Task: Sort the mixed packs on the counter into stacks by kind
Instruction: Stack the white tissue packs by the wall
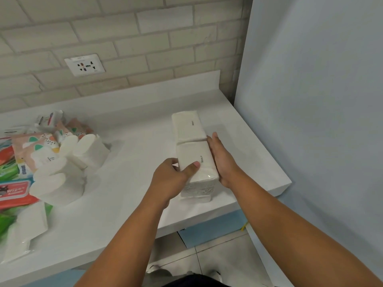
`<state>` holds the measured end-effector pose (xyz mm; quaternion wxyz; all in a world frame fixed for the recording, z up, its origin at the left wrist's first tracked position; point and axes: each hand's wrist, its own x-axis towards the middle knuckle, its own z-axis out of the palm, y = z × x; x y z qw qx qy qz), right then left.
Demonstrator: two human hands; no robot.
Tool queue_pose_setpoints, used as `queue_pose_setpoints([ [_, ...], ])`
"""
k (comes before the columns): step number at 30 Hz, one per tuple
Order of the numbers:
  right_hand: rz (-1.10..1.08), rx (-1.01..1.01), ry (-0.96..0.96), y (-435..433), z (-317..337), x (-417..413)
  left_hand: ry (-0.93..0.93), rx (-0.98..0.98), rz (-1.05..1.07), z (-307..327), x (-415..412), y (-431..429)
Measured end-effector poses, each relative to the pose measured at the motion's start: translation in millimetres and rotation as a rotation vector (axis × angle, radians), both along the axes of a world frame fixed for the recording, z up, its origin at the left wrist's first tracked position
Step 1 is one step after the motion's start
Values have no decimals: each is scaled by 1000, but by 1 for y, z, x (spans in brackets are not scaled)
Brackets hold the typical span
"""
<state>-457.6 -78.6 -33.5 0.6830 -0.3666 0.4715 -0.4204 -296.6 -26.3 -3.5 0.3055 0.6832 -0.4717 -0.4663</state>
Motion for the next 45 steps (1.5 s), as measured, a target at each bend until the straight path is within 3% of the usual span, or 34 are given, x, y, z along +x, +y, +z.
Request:
queue_pose_setpoints([
  [4,17,-12,-25,-1,-3,2,-84,2,-13,2,5,-5],
  [6,13,-20,-60,-5,-4,1,-68,-96,69,4,8,-13],
  [9,-2,-16,-107,-12,0,2,129,-171,148,6,8,-34],
  [13,12,2,-135,-18,-1,12,485,-74,73,2,-3,-49],
  [16,4,-36,-131,-17,-4,18,592,-44,68,-5,-7,-50],
  [27,-75,26,-254,3,7,24,594,-42,-110,-46,22,-54],
  [32,-129,-33,-244,4,7,33,719,-41,-152,-47,13,-49],
  [38,-179,-4,-278,3,-4,35,719,-49,-179,-64,8,-56],
  [41,-200,-16,-205,-3,-6,33,703,-45,-184,-75,7,-69],
  [45,-269,47,49,-21,0,21,691,-61,-192,-85,-2,-92],
])
